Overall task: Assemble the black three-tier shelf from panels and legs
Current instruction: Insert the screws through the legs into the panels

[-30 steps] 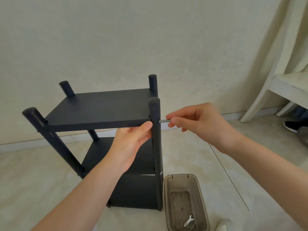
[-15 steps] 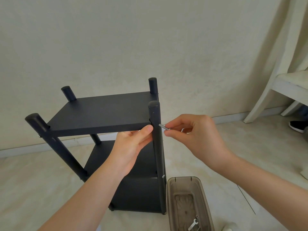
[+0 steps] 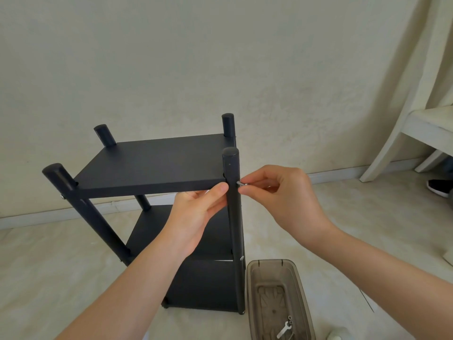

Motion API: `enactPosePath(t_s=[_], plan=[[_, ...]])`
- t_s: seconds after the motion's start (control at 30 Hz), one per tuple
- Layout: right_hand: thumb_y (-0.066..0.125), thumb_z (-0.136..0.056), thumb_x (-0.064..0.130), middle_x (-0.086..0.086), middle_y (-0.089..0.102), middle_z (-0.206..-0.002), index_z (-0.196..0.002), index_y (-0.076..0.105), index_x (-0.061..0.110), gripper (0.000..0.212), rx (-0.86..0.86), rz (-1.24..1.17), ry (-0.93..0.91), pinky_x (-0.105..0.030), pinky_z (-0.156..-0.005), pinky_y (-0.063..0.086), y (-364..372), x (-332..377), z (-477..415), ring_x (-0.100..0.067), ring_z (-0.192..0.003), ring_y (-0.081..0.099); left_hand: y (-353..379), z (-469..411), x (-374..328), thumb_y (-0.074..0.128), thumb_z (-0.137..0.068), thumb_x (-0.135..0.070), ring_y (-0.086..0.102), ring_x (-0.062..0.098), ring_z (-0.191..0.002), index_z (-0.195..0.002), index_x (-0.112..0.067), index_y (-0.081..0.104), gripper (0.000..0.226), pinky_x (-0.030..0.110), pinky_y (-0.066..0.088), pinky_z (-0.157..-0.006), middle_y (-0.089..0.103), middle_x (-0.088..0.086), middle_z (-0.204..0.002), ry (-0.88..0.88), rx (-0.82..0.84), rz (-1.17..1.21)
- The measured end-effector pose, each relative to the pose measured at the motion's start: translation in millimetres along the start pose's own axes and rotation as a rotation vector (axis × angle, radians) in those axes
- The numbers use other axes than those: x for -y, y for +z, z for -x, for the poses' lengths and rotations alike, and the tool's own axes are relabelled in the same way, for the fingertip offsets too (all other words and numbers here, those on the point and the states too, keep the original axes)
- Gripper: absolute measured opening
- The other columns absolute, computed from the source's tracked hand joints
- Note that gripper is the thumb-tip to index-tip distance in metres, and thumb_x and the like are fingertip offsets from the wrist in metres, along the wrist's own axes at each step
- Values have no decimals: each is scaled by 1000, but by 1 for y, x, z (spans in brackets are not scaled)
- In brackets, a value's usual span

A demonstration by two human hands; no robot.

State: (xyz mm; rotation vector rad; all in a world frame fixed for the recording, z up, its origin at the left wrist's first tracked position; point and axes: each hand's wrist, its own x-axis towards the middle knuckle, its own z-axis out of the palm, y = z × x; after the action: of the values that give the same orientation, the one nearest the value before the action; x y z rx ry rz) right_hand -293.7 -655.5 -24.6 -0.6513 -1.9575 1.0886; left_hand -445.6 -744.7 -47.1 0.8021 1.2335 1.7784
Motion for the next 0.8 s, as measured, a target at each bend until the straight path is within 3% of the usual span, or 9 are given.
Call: enactPosePath(t_s=[0.2, 0.43, 0.57, 0.8], plan=[[79, -83, 20, 16, 73, -77, -83, 73, 31, 13, -3, 3, 2, -7, -67, 49, 4, -1, -1, 3, -77, 68, 1, 1, 0, 72, -79, -22, 73, 23, -107, -96, -21, 82, 20, 22, 58, -77, 76, 9, -112, -3, -2, 11], [78, -84, 20, 20, 68, -78, -92, 76, 22, 9, -27, 128, -79, 0, -67, 42, 8, -2, 2, 11, -78, 63, 0, 0, 0, 73, -79, -23, 73, 23, -106, -109, -16, 76, 31, 22, 58, -77, 76, 8, -114, 1, -11, 17], [79, -82, 25, 19, 69, -71, -84, 73, 29, 8, -43, 90, -43, -4, -65, 44, 5, -2, -2, 7, -76, 64, 0, 0, 1, 73, -79, -23, 73, 23, -106, -101, -21, 80, 24, 22, 58, -77, 76, 8, -113, -1, -6, 19], [80, -81, 25, 25, 69, -77, -75, 68, 37, 18, -31, 66, -26, -6, -66, 44, 7, -2, -4, 5, -74, 64, -1, -1, 2, 74, -77, -25, 74, 22, -104, -98, -20, 81, 23, 21, 58, -74, 77, 7, -110, -14, -22, 7]])
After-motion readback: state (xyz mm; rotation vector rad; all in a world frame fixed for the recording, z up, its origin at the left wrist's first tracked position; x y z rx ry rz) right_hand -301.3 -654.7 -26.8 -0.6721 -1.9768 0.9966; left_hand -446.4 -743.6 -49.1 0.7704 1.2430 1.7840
